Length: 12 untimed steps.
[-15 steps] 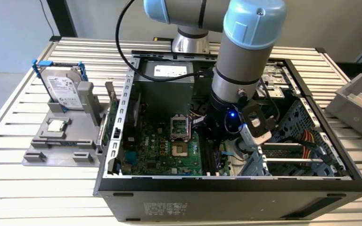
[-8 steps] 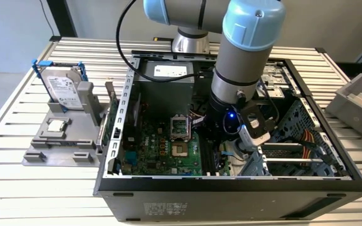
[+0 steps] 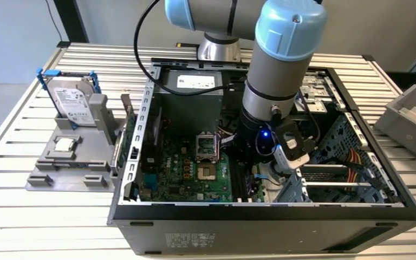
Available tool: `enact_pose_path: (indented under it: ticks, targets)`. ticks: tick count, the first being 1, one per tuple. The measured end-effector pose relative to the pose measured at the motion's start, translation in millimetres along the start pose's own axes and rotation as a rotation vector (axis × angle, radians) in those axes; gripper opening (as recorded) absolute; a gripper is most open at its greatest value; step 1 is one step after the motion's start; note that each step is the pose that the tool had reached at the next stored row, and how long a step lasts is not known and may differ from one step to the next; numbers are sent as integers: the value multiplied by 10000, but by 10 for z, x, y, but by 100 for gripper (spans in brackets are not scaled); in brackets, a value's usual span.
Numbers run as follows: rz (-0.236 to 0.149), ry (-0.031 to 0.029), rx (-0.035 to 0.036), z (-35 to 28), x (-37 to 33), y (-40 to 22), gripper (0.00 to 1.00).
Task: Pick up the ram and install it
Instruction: 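Insert the ram into the slot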
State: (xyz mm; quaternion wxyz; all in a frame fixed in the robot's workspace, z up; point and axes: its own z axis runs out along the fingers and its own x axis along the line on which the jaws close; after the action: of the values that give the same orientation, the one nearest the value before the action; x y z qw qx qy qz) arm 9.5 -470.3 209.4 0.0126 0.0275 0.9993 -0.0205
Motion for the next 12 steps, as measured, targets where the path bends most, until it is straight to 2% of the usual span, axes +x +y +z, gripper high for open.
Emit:
enact_pose_path:
  ticks: [1, 6, 7, 12]
  targets:
    - [0, 0, -2, 0, 0, 0, 100]
    - [0, 0, 0, -1, 0, 0, 100]
    - [0, 4, -2, -20, 0, -1, 100]
    - [0, 62, 1, -212, -6, -11, 100]
